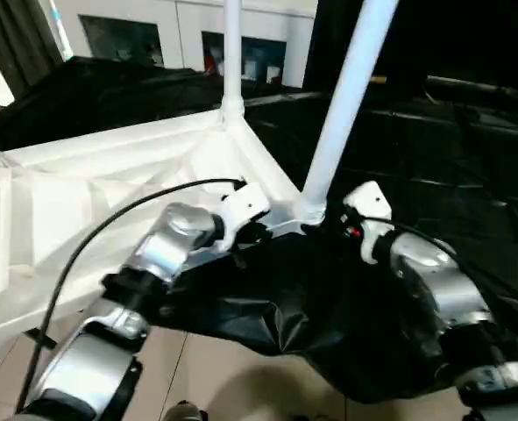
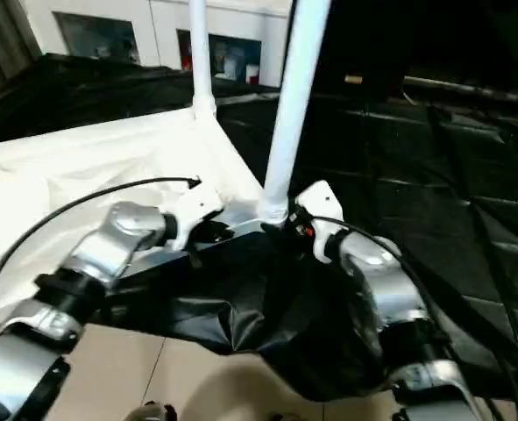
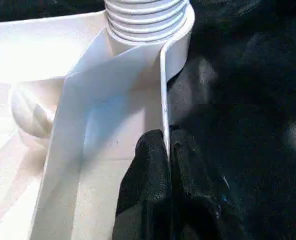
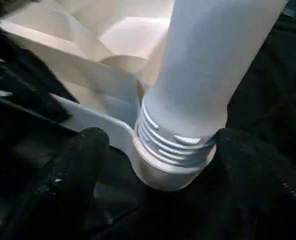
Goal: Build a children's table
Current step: Rotate leg to tighten
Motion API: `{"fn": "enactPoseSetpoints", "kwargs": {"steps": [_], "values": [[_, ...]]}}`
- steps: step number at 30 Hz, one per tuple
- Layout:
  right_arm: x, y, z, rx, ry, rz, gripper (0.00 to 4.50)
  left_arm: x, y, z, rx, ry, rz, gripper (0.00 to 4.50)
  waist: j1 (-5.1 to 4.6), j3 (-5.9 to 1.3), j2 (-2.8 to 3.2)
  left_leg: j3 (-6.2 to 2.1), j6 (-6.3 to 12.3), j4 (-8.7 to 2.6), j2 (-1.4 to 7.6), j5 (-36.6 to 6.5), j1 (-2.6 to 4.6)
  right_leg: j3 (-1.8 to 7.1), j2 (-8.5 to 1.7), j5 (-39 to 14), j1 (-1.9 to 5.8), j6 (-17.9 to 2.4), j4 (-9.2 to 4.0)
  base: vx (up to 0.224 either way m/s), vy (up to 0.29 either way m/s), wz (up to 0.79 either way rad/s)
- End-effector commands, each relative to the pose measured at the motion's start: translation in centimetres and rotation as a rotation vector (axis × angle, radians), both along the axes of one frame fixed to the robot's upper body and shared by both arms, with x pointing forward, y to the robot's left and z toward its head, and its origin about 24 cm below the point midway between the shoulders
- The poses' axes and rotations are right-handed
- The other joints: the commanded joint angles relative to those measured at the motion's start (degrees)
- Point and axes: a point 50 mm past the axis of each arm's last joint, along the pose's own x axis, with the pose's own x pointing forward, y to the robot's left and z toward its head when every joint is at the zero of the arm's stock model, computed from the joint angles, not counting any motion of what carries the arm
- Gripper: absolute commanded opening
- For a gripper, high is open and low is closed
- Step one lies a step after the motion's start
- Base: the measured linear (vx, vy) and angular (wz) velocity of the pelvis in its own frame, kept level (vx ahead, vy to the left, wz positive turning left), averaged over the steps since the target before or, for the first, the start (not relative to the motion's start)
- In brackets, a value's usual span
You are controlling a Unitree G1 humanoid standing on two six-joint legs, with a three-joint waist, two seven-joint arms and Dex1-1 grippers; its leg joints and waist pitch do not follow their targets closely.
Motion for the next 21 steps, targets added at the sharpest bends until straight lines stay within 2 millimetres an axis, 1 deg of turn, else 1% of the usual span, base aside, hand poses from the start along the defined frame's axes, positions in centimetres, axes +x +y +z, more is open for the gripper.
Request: {"fn": "enactPoseSetpoints", "kwargs": {"steps": [1, 2, 3, 4, 5, 6, 7, 8, 9, 10, 11, 13, 14, 15, 16, 17, 18, 19, 21], "values": [[-0.4, 0.0, 0.9, 0.017, -0.009, 0.065, 3.88, -0.7, -0.4, 0.4, -0.036, -0.013, -0.103, 0.00, 0.41, -3.90, 0.22, 0.13, 4.74, -3.08, 0.75, -9.18, 0.36, 2.02, -2.52, -4.43, 3.66, -13.73, -3.51, 0.000, 0.000, 0.00], [-0.4, 0.0, 0.9, 0.017, -0.009, 0.065, 3.88, -0.7, -0.4, 0.4, -0.036, -0.013, -0.103, 0.00, 0.31, -3.89, 0.02, 0.12, 4.69, -3.13, 0.83, -9.60, 0.40, 2.03, -2.48, -4.47, 3.71, -13.94, -3.57, 0.000, 0.000, 0.00], [-0.4, 0.0, 0.9, 0.017, -0.009, 0.065, 3.88, -0.7, -0.4, 0.4, -0.036, -0.013, -0.103, 0.00, 0.35, -3.91, 0.01, 0.18, 4.62, -3.10, 0.79, -9.64, 0.46, 2.05, -2.42, -4.37, 3.66, -14.03, -3.55, 0.000, 0.000, 0.00], [-0.6, -0.3, 1.3, 0.014, -0.008, 0.084, 3.88, -1.1, -0.3, 0.5, -0.043, -0.002, -0.158, 0.00, 0.34, -3.87, 0.17, 0.20, 4.45, -3.13, 0.79, -9.65, 0.53, 2.08, -2.46, -4.36, 3.55, -14.24, -3.54, 0.000, 0.000, 0.00], [-0.7, -0.6, 1.5, 0.004, -0.005, 0.109, 3.88, -1.7, -0.2, 0.7, -0.053, 0.014, -0.225, 0.00, 0.50, -3.95, 0.51, 0.11, 4.27, -3.16, 0.87, -10.01, 0.56, 2.07, -2.61, -4.60, 3.67, -14.38, -3.49, 0.000, 0.000, 0.00], [-0.7, -0.6, 1.6, 0.002, -0.005, 0.114, 3.88, -1.8, -0.2, 0.7, -0.054, 0.017, -0.238, 0.00, 0.49, -3.92, 0.36, 0.10, 4.23, -3.20, 0.93, -10.34, 0.57, 2.07, -2.65, -4.65, 3.71, -14.47, -3.55, 0.000, 0.000, 0.00], [-0.9, -0.8, 1.7, -0.006, -0.002, 0.132, 3.88, -2.2, -0.1, 0.8, -0.058, 0.027, -0.288, 0.00, 0.48, -3.88, 0.25, 0.19, 4.20, -3.16, 0.91, -9.92, 0.52, 2.13, -2.50, -3.78, 3.67, -14.70, -3.42, 0.000, 0.000, 0.00], [-1.0, -0.9, 1.8, -0.016, 0.002, 0.151, 3.88, -2.6, 0.0, 0.9, -0.058, 0.038, -0.333, 0.00, 0.55, -3.89, 0.34, 0.11, 4.11, -3.18, 0.96, -9.91, 0.54, 2.11, -2.59, -3.66, 3.71, -14.80, -3.33, 0.000, 0.000, 0.00], [-1.2, -1.0, 1.8, -0.033, 0.011, 0.181, 3.88, -3.1, 0.2, 1.0, -0.055, 0.051, -0.381, 0.00, 0.60, -3.94, 0.51, 0.22, 4.38, -3.14, 1.06, -10.44, 0.68, 2.10, -2.55, -3.49, 3.54, -15.08, -3.30, 0.000, 0.000, 0.00], [-1.3, -1.1, 1.7, -0.045, 0.016, 0.199, 3.88, -3.3, 0.2, 1.1, -0.054, 0.054, -0.403, 0.00, 0.59, -3.83, 0.55, 0.23, 4.40, -3.22, 1.11, -10.75, 0.66, 2.10, -2.50, -3.87, 3.46, -14.98, -3.39, 0.000, 0.000, 0.00], [-1.5, -1.1, 1.6, -0.057, 0.024, 0.219, 3.88, -3.4, 0.3, 1.1, -0.053, 0.056, -0.418, 0.00, 0.79, -3.89, 0.45, 0.28, 4.31, -3.17, 1.10, -11.00, 0.82, 2.09, -2.50, -4.42, 3.41, -14.88, -3.38, 0.000, 0.000, 0.00], [-1.5, -1.1, 1.6, -0.057, 0.024, 0.219, 3.88, -3.4, 0.3, 1.1, -0.053, 0.056, -0.418, 0.00, 0.97, -3.85, 0.61, 0.28, 3.78, -3.23, 1.21, -11.37, 0.93, 2.11, -2.54, -5.04, 3.22, -14.97, -3.41, 0.000, 0.000, 0.00], [-2.0, -1.1, 1.2, -0.095, 0.046, 0.273, 3.88, -3.6, 0.3, 1.2, -0.055, 0.061, -0.434, 0.00, 1.09, -3.86, 0.35, 0.25, 3.44, -3.25, 1.17, -11.76, 0.80, 2.08, -2.61, -5.86, 3.42, -14.73, -3.43, 0.000, 0.000, 0.00], [-2.2, -1.1, 1.0, -0.109, 0.053, 0.291, 3.88, -3.6, 0.3, 1.2, -0.055, 0.064, -0.438, 0.00, 1.34, -3.82, 0.46, 0.26, 3.23, -3.30, 1.26, -12.11, 0.90, 2.11, -2.67, -6.64, 3.31, -14.38, -3.50, 0.000, 0.000, 0.00], [-2.2, -1.1, 1.0, -0.109, 0.053, 0.291, 3.88, -3.6, 0.3, 1.2, -0.055, 0.064, -0.438, 0.00, 1.44, -3.82, 0.45, 0.28, 3.16, -3.27, 1.26, -12.25, 0.92, 2.16, -2.71, -6.79, 3.28, -14.24, -3.53, 0.000, 0.000, 0.00], [-2.4, -1.0, 0.9, -0.118, 0.063, 0.314, 3.88, -3.8, 0.3, 1.2, -0.061, 0.070, -0.453, 0.00, 1.63, -3.89, 0.22, 0.24, 3.21, -3.27, 1.25, -11.88, 0.83, 2.16, -2.76, -6.64, 3.41, -14.10, -3.41, 0.000, 0.000, 0.00], [-2.5, -1.0, 0.9, -0.119, 0.070, 0.330, 3.88, -3.9, 0.2, 1.3, -0.062, 0.072, -0.460, 0.00, 1.69, -3.92, 0.28, 0.23, 3.24, -3.25, 1.24, -11.49, 0.81, 2.16, -2.75, -6.35, 3.39, -14.03, -3.36, 0.000, 0.000, 0.00], [-2.5, -0.9, 0.9, -0.119, 0.072, 0.333, 3.88, -3.9, 0.2, 1.3, -0.063, 0.073, -0.461, 0.00, 1.74, -3.94, 0.14, 0.25, 3.30, -3.22, 1.18, -11.24, 0.75, 2.14, -2.78, -6.51, 3.43, -13.87, -3.37, 0.000, 0.000, 0.00], [-2.6, -0.9, 0.9, -0.118, 0.077, 0.346, 3.88, -4.0, 0.2, 1.3, -0.064, 0.073, -0.472, 0.00, 1.82, -4.03, 0.13, 0.23, 3.35, -3.15, 1.14, -10.62, 0.70, 2.14, -2.78, -6.00, 3.45, -13.81, -3.28, 0.000, 0.000, 0.00]]}}
